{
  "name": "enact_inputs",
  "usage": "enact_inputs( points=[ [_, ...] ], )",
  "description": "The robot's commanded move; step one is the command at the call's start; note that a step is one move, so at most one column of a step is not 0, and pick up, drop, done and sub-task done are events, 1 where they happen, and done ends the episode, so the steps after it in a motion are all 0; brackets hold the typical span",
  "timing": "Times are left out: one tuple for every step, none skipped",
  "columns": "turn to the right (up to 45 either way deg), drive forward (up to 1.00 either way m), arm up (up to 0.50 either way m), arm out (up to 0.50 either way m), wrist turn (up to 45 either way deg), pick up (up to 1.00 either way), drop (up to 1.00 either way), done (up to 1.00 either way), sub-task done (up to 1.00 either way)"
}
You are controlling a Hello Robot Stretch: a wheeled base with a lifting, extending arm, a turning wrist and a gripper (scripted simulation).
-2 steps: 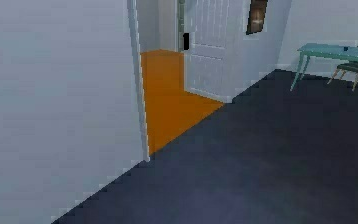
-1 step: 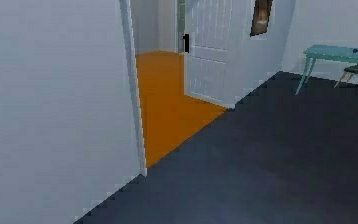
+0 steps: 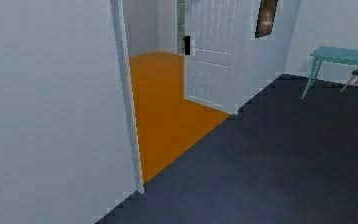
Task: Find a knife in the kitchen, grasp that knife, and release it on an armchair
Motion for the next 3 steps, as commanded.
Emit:
enact_inputs(
  points=[
    [15.0,0.0,0.0,0.0,0.0,0.0,0.0,0.0,0.0],
    [0.0,1.0,0.0,0.0,0.0,0.0,0.0,0.0,0.0],
    [9.0,0.0,0.0,0.0,0.0,0.0,0.0,0.0,0.0]
  ],
)
